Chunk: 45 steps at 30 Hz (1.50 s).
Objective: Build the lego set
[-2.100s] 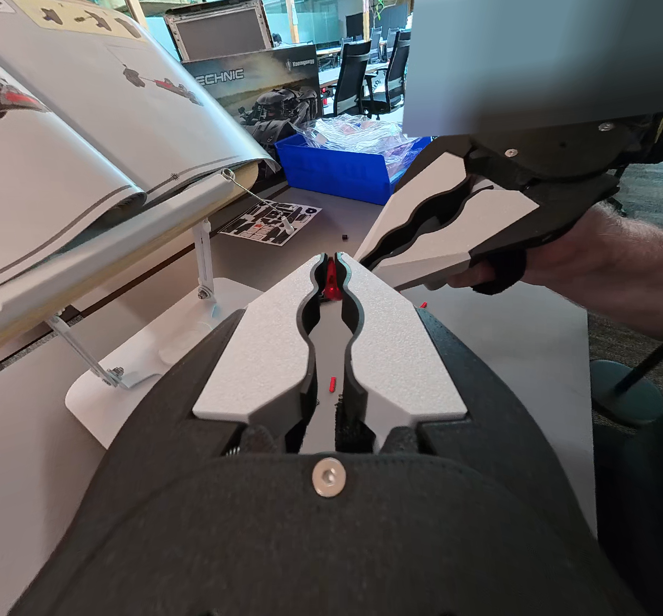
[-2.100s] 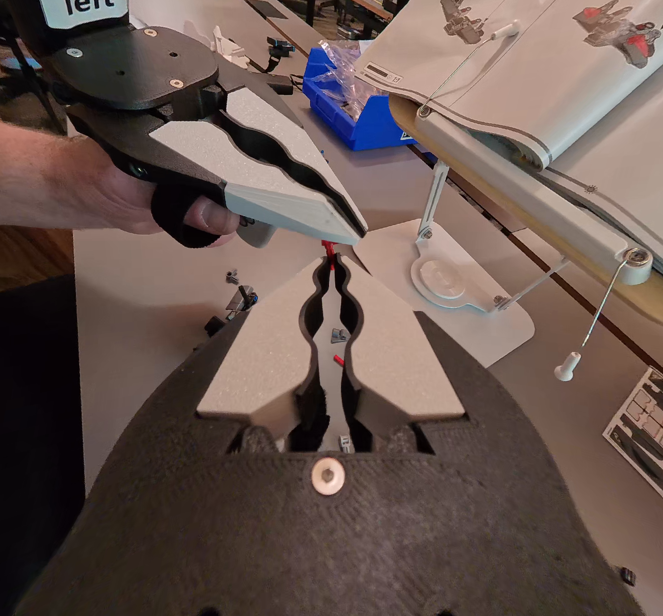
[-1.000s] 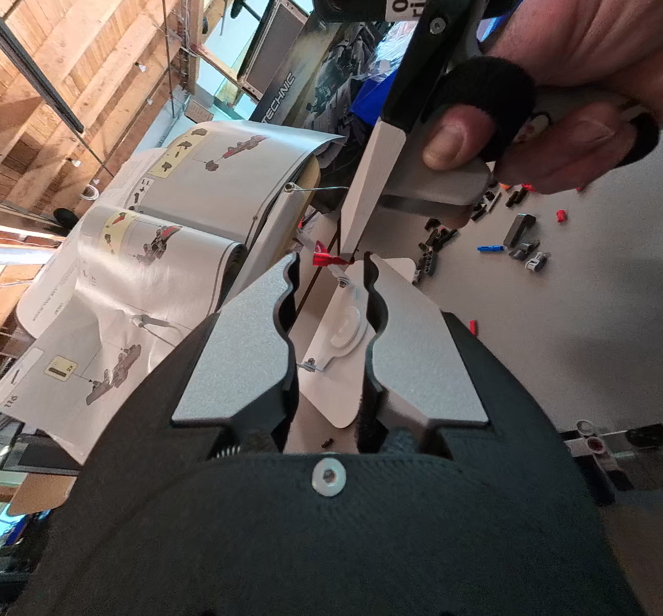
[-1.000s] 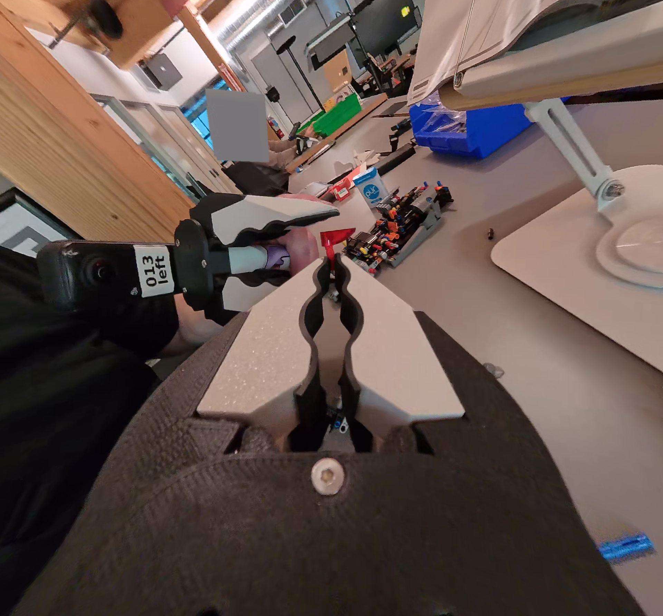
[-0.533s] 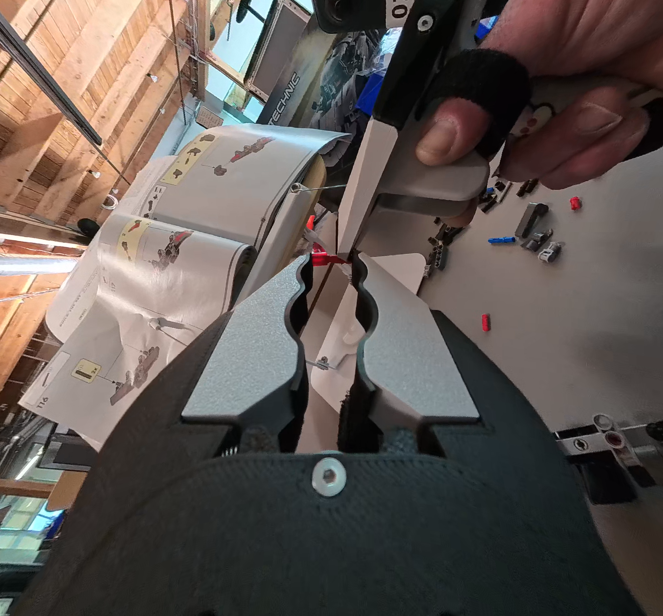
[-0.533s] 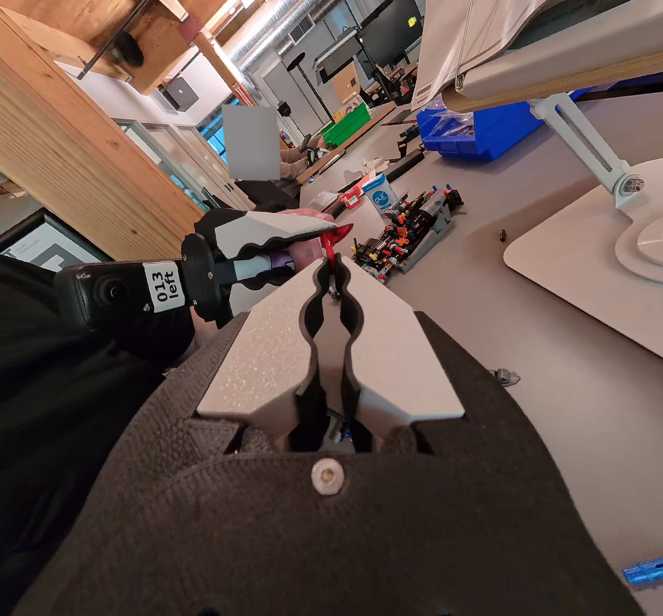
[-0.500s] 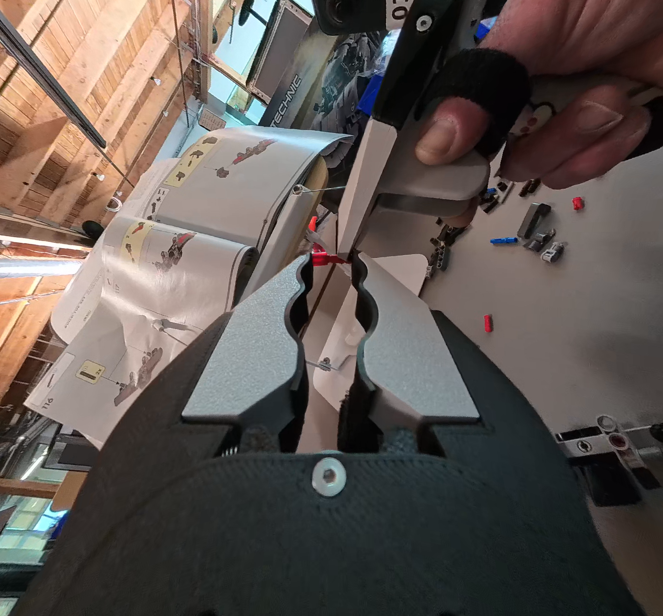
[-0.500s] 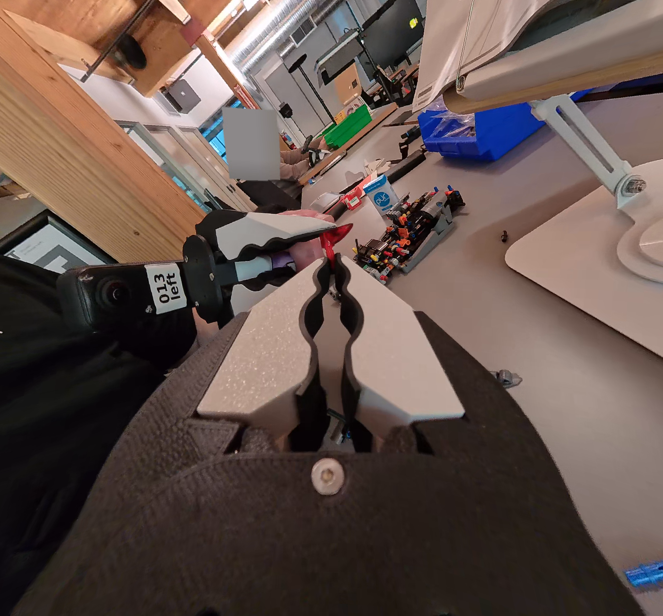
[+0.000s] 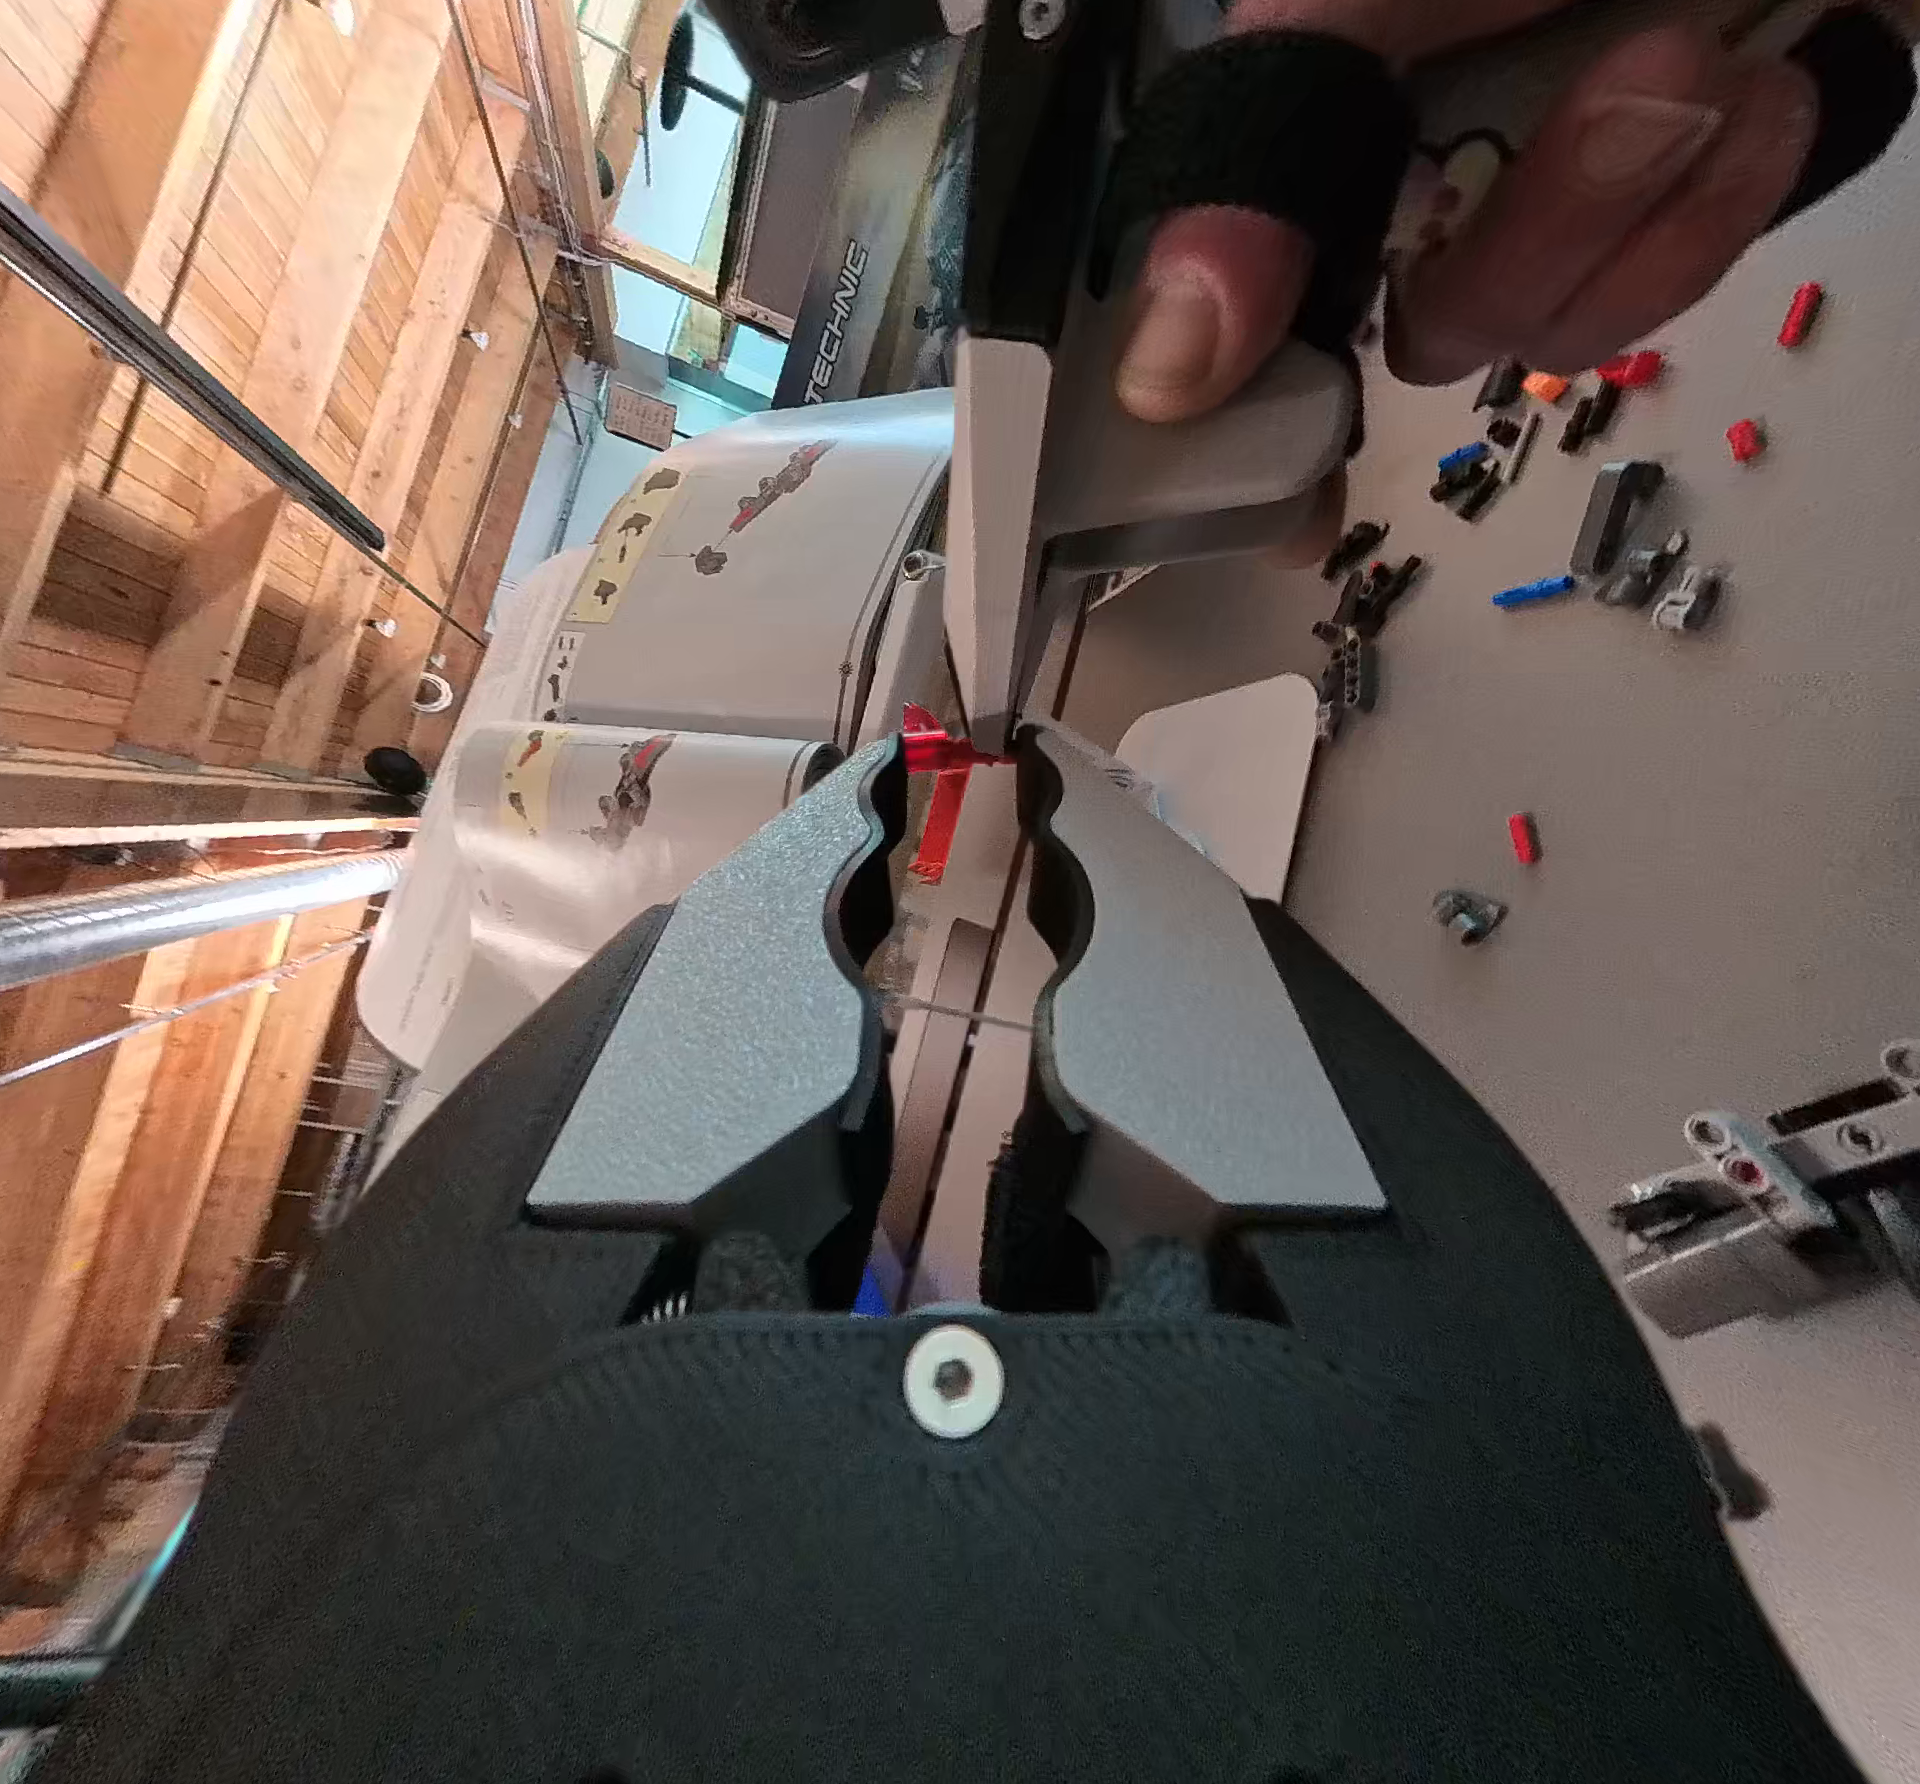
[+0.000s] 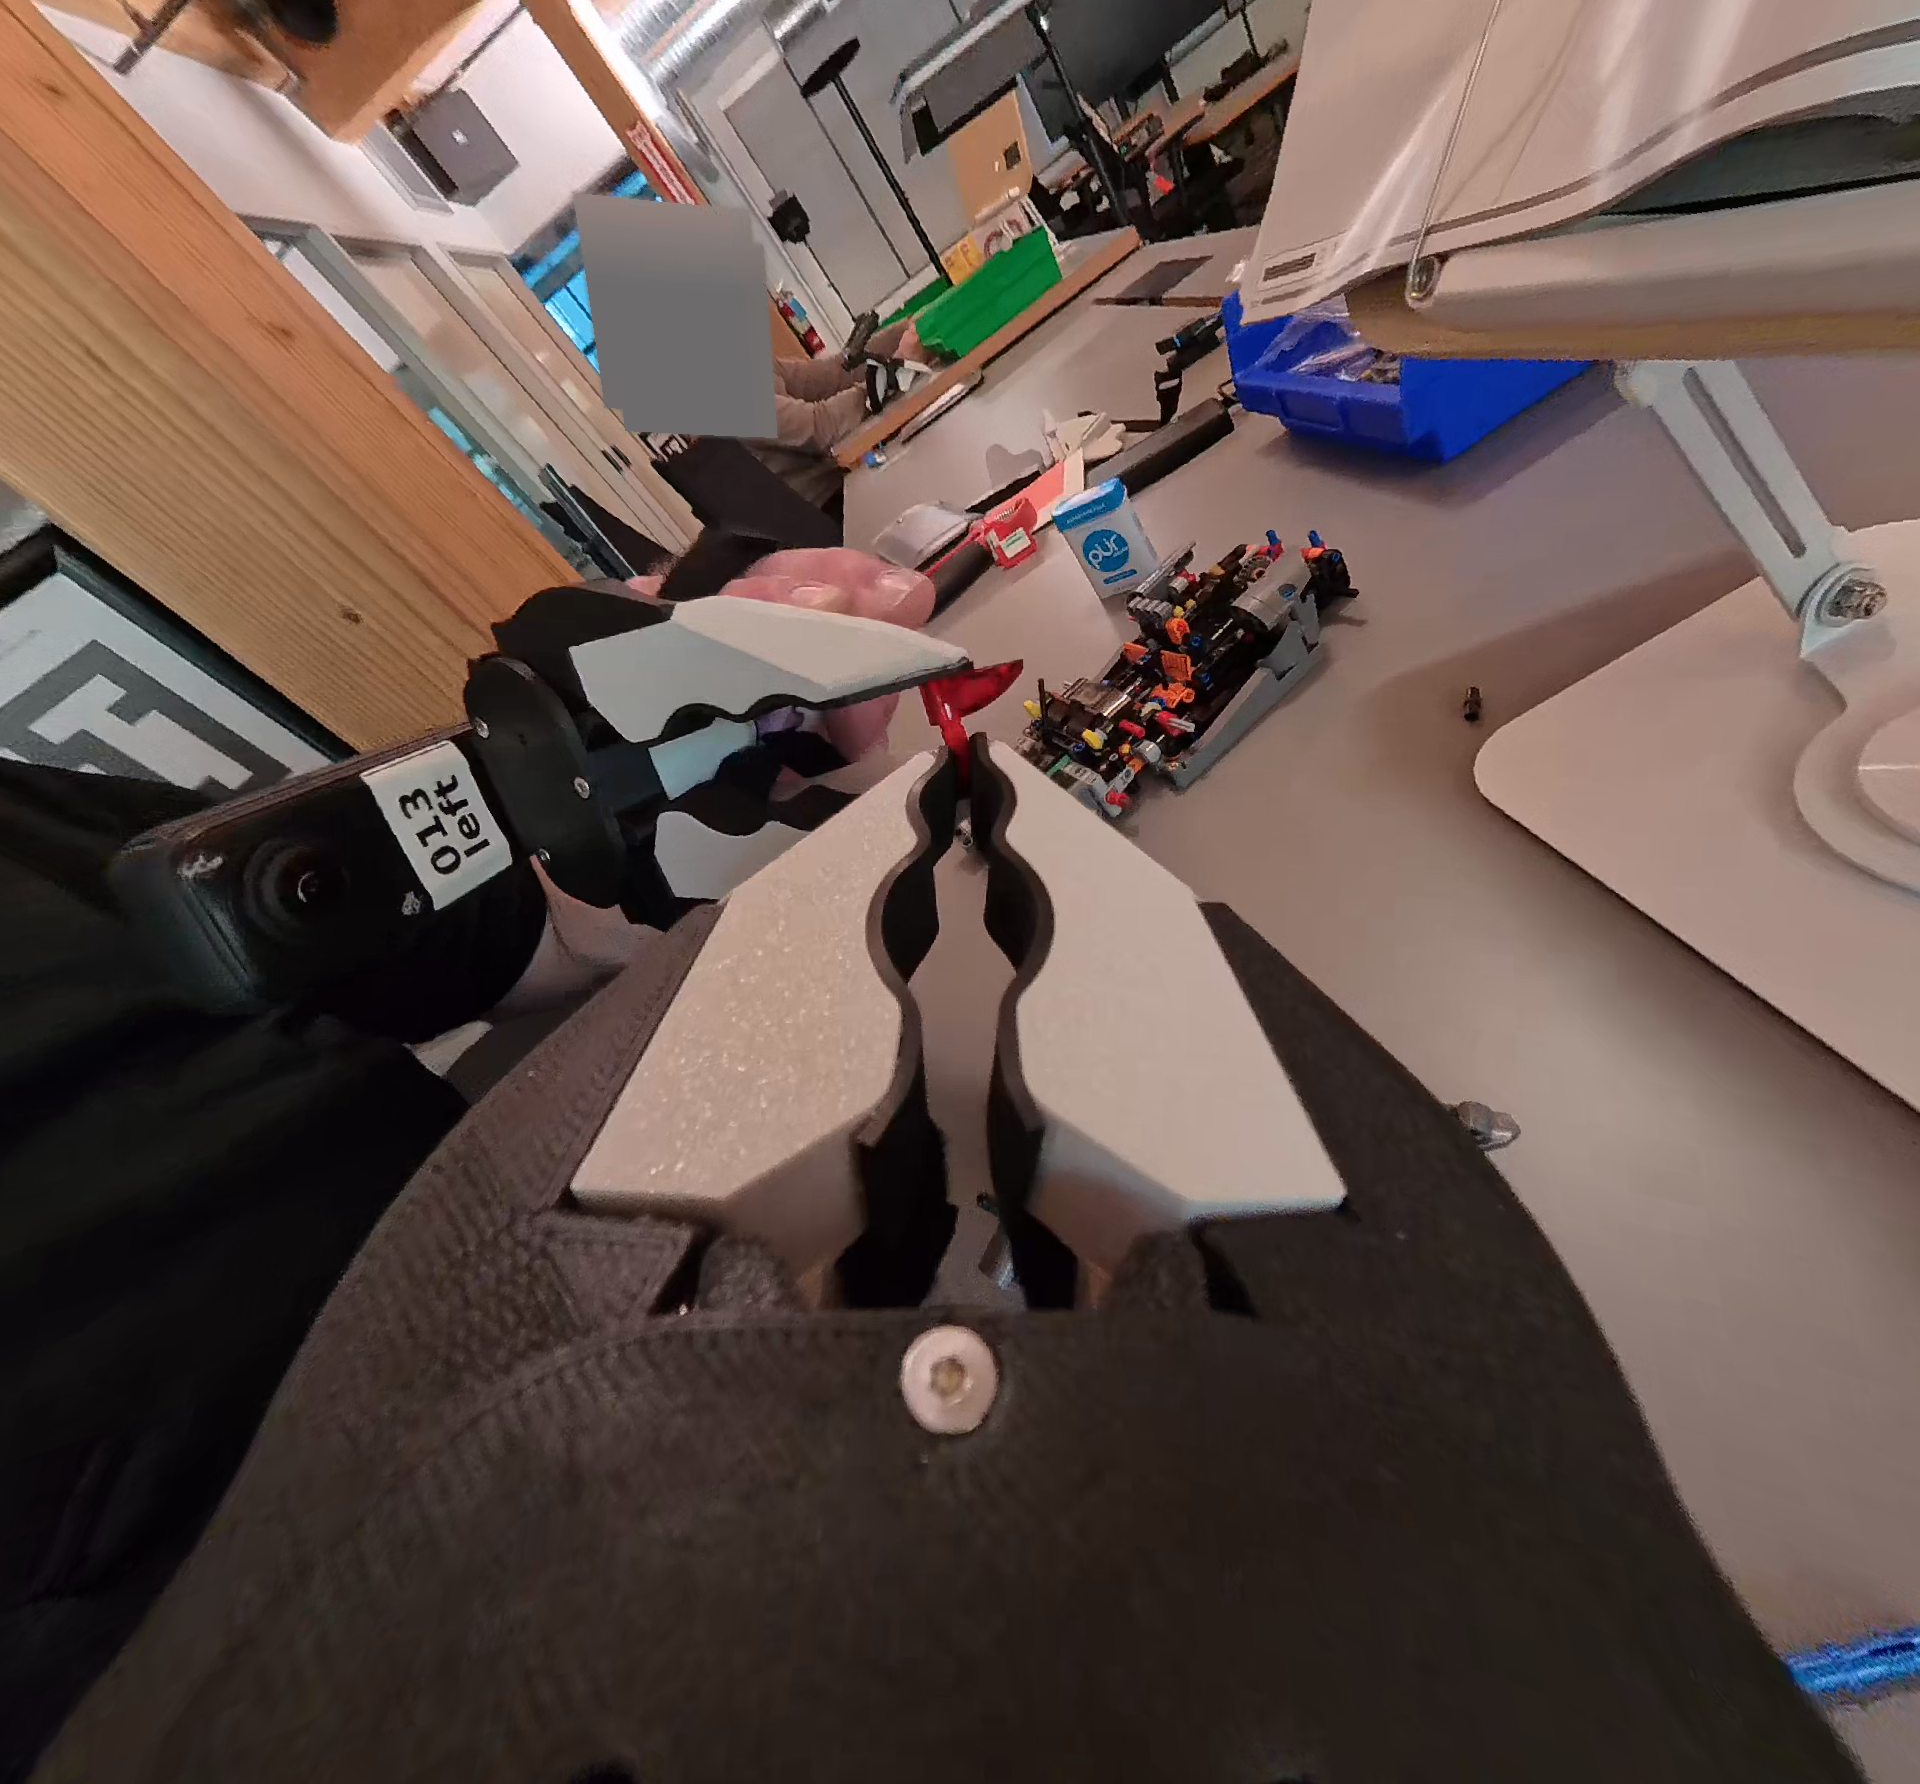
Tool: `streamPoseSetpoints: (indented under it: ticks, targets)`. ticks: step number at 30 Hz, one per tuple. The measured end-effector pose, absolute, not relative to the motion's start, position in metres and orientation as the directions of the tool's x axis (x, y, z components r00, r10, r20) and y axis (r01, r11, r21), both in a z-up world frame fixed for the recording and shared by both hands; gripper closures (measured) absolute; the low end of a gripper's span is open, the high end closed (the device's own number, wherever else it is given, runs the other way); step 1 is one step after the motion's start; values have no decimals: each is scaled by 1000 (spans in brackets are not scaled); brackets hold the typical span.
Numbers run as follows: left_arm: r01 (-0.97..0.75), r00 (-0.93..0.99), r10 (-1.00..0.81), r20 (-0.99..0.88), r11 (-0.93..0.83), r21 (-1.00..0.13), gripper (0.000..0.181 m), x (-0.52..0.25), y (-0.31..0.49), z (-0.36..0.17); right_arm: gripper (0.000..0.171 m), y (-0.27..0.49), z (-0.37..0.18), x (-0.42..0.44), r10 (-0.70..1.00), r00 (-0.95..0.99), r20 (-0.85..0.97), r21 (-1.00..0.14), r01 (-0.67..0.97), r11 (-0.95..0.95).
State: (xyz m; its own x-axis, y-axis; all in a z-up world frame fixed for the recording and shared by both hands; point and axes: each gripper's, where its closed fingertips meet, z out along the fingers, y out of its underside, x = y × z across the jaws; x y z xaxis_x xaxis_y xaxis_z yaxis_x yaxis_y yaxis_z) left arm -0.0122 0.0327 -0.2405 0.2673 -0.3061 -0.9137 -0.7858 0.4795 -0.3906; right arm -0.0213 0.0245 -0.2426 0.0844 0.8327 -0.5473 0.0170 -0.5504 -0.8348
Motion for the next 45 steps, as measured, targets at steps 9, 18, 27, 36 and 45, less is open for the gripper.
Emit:
streamPoseSetpoints:
  ticks: [9,18,27,36,45]
  targets:
    - [-833,150,-231,-961,495,-249,163,-33,26,-239,171,18,-242,-42,855,142,-499,-847,131,-516]
    - [-717,382,-331,-863,483,-503,163,-56,19,-225,171,10,-228,-64,867,93,-489,-857,134,-498]
    - [-458,523,-517,-678,500,-735,163,-63,3,-204,171,-5,-206,-75,839,-75,-539,-842,85,-533]
    - [-533,498,-439,-747,525,-664,160,-65,7,-210,171,-1,-217,-79,844,-11,-536,-831,180,-526]
    - [-541,518,-421,-745,514,-666,163,-64,9,-207,171,0,-213,-79,854,4,-520,-842,164,-513]
